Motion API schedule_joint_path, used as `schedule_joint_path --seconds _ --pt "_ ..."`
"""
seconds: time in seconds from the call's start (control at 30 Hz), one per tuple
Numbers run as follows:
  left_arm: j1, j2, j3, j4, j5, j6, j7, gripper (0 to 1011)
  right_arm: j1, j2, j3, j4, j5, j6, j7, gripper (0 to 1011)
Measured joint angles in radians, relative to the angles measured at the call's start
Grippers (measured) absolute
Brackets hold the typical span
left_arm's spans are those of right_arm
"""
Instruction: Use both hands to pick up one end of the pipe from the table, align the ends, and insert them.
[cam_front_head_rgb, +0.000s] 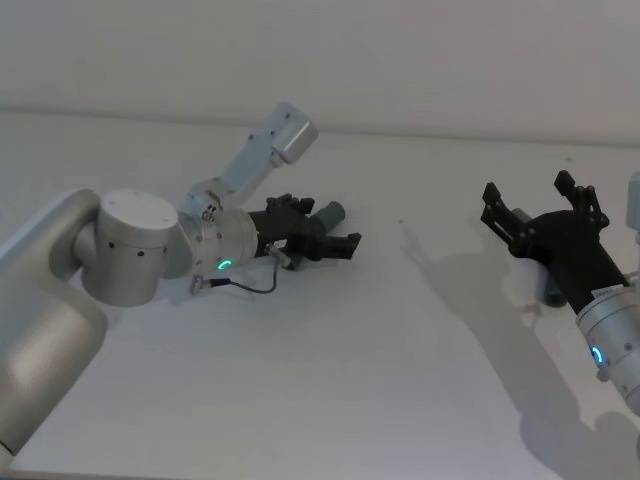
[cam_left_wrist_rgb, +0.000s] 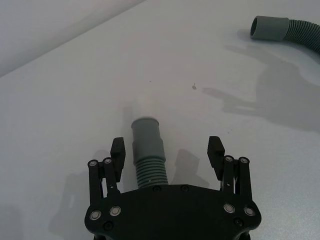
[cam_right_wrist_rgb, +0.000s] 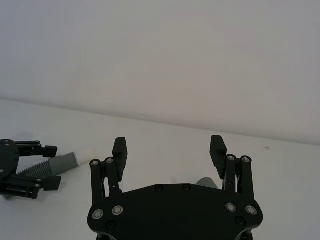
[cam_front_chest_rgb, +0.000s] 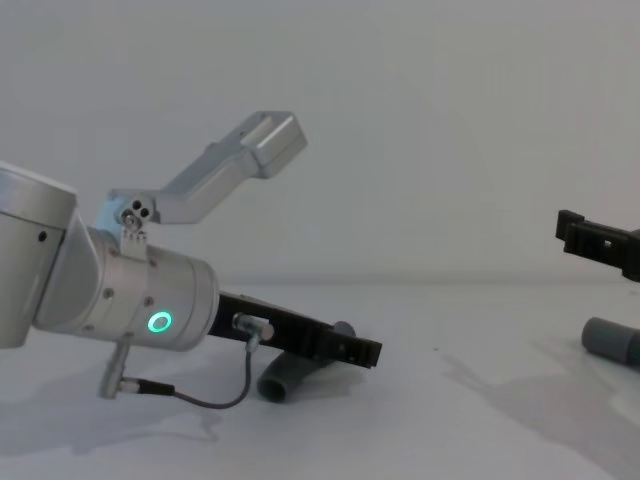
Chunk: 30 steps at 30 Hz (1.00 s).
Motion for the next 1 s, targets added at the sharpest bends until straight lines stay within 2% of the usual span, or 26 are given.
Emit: schedule_joint_path --seconds 0.63,0.87,0.93,1.0 --pt "-0.015 -0.021 0.009 0.033 -0.003 0.02 -0.004 996 0.0 0.0 0.0 0.0 0.0 0.0 0.0 1004" --pt "-0.016 -0.023 0.01 0.036 -0.004 0.022 -0.005 870 0.0 0.0 0.0 0.0 0.0 0.0 0.0 1004" --pt "-0.016 -0.024 0.01 0.036 -0.005 0.023 -0.005 786 0.0 0.0 0.0 0.0 0.0 0.0 0.0 1004" --pt "-0.017 -0.024 0.011 0.037 -0.005 0.023 -0.005 752 0.0 0.0 0.0 0.0 0.0 0.0 0.0 1004"
